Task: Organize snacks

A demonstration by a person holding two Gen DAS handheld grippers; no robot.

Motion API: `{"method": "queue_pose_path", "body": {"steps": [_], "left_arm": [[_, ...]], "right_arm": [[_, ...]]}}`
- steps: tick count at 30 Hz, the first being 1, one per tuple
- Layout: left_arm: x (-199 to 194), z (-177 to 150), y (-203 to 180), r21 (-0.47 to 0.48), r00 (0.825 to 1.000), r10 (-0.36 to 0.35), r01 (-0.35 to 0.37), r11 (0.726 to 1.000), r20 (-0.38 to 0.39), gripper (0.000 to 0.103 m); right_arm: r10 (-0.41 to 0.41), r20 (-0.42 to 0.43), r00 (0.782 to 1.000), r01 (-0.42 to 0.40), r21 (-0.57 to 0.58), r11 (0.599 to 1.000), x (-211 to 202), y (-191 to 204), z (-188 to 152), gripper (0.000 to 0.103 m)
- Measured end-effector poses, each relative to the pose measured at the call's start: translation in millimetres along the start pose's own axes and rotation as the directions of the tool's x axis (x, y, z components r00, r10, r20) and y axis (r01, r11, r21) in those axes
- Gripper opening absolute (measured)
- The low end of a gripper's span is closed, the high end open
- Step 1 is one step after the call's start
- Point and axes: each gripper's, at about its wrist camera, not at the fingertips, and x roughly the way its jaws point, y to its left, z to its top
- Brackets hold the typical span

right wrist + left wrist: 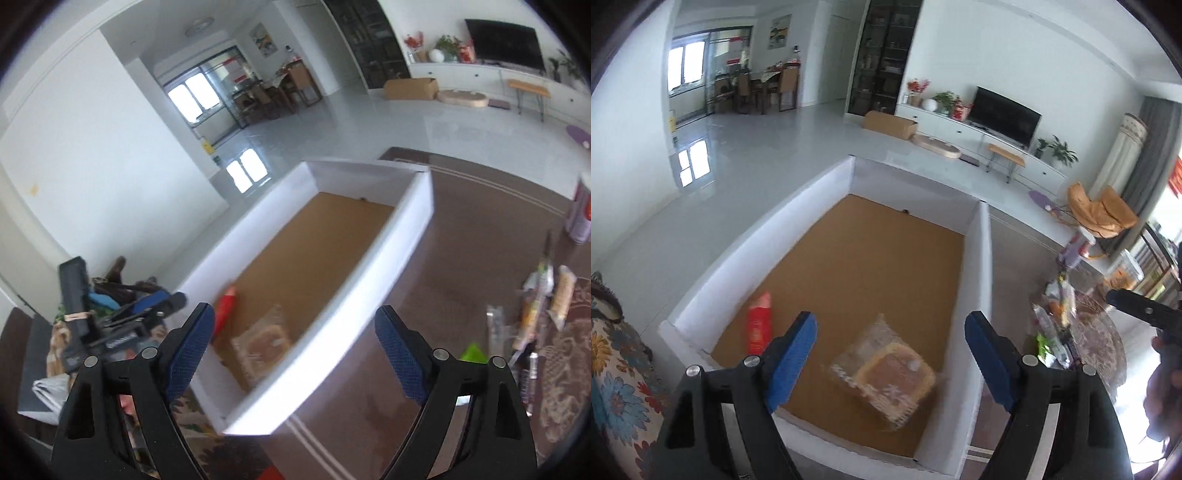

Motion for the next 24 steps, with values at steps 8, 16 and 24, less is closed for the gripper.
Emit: {"method": "queue_pose_path", "body": {"steps": [8, 16, 24], "left_arm": [[31.9, -87.8, -178.7, 0.294, 0.953, -0.22, 0.275, 0.915, -0.206, 0.092], [121.9, -167.5, -261.5, 0.369, 0.936, -0.15, 0.268, 0.89, -0.318, 0.092], [152.8, -161.1, -290.8, 0.447, 0.963, -0.094, 0.202, 0.872, -0.252, 0.095]], "right_arm": [[-0.437, -0.033, 0.899, 0.438, 0.05, 0.897, -63.9, -148.7, -114.0, 0.09], [-0.671, -0.094, 0.735, 0.677, 0.126, 0.725, -117.1, -222.7, -209.2, 0.09], [-0.696, -0.07, 0.715, 0.697, 0.147, 0.702, -121.4, -233.8, -243.7, 0.09]]}}
